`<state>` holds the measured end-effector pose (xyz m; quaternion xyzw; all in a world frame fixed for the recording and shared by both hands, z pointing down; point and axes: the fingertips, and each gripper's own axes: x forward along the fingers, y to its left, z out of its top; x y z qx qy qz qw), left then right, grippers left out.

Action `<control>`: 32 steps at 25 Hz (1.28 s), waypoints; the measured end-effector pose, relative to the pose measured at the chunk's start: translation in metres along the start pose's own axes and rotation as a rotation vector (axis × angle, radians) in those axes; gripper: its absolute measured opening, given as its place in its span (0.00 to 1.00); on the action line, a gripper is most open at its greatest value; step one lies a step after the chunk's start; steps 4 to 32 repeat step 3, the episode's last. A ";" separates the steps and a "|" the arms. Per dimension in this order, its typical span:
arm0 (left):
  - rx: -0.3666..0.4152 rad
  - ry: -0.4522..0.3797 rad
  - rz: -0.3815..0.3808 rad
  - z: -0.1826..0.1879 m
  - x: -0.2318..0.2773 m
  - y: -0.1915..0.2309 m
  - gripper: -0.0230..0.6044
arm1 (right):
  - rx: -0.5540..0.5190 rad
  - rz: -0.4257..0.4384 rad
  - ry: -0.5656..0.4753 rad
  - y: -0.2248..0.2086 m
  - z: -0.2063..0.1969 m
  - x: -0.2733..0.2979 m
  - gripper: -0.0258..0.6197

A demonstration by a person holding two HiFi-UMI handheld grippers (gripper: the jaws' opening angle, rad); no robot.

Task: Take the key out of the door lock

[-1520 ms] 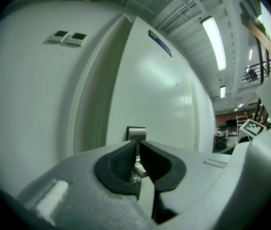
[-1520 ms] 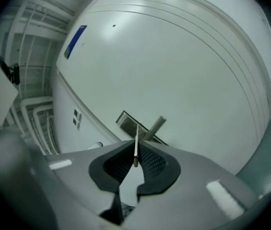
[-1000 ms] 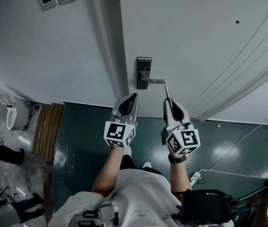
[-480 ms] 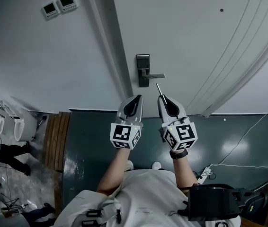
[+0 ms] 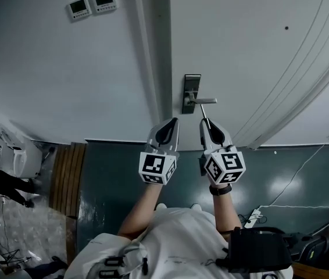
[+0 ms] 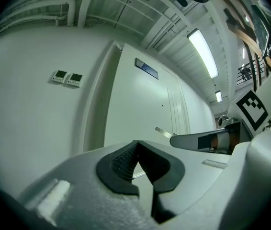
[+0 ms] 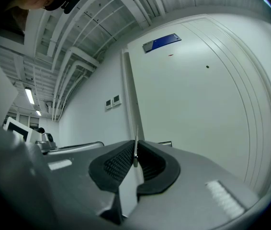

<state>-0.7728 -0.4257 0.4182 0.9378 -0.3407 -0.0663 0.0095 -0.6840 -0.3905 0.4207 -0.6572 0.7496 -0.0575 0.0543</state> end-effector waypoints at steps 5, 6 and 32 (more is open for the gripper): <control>0.004 -0.004 -0.011 0.004 -0.005 0.016 0.04 | 0.010 -0.005 -0.006 0.012 -0.002 0.013 0.09; 0.004 -0.004 -0.011 0.004 -0.005 0.016 0.04 | 0.010 -0.005 -0.006 0.012 -0.002 0.013 0.09; 0.004 -0.004 -0.011 0.004 -0.005 0.016 0.04 | 0.010 -0.005 -0.006 0.012 -0.002 0.013 0.09</control>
